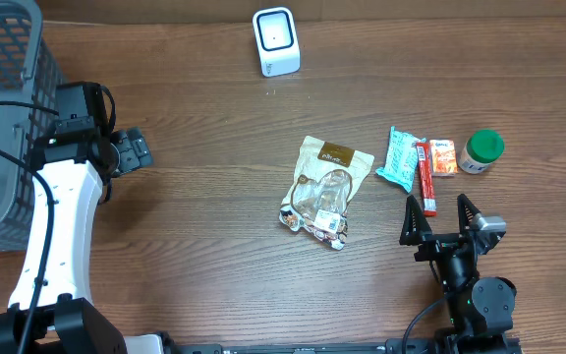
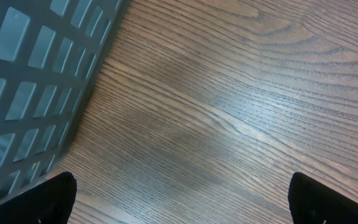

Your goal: Scan the item barcode

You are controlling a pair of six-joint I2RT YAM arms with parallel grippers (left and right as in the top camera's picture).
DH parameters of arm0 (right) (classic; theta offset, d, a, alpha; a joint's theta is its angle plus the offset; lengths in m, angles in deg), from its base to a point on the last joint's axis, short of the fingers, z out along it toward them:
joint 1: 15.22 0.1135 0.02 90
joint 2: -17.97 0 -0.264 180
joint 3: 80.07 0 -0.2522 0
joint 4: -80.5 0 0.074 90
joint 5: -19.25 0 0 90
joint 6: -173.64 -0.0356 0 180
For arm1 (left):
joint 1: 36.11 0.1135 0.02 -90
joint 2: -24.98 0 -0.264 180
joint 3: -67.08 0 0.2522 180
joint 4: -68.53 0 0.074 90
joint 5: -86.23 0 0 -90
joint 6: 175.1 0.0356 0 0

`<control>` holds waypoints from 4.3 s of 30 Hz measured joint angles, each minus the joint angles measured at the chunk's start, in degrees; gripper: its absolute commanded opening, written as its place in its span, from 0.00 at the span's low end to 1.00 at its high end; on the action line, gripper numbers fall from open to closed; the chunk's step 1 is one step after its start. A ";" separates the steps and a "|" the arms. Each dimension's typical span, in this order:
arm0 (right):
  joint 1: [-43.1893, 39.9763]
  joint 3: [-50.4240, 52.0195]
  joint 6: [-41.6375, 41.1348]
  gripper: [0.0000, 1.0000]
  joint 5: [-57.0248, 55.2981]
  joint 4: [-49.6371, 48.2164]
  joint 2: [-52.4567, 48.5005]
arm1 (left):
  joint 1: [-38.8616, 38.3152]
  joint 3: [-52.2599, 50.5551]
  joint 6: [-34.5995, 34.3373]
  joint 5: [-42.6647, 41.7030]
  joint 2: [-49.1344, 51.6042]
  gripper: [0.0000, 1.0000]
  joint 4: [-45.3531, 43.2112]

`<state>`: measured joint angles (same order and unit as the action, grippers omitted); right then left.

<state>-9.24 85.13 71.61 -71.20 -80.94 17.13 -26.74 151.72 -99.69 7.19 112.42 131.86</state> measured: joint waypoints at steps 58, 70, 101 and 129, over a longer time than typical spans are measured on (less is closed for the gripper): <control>-0.02 -0.02 0.07 1.00 -0.02 0.02 0.00 | 0.00 -6.27 0.00 0.00 -54.80 1.00 0.20; 0.00 0.00 0.04 1.00 -0.02 0.00 0.00 | 0.00 -22.16 0.00 0.00 -69.90 1.00 0.24; 0.00 0.00 0.04 1.00 -0.02 0.04 0.00 | 0.00 -63.87 -3.32 -6.93 -86.60 1.00 -58.40; 0.00 0.00 0.04 1.00 -0.02 0.04 0.00 | -3.02 -70.36 10.56 -10.16 -86.68 1.00 -45.03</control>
<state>-9.24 85.13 71.65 -71.22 -80.90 17.13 -29.76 81.36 -89.14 -2.98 25.73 86.83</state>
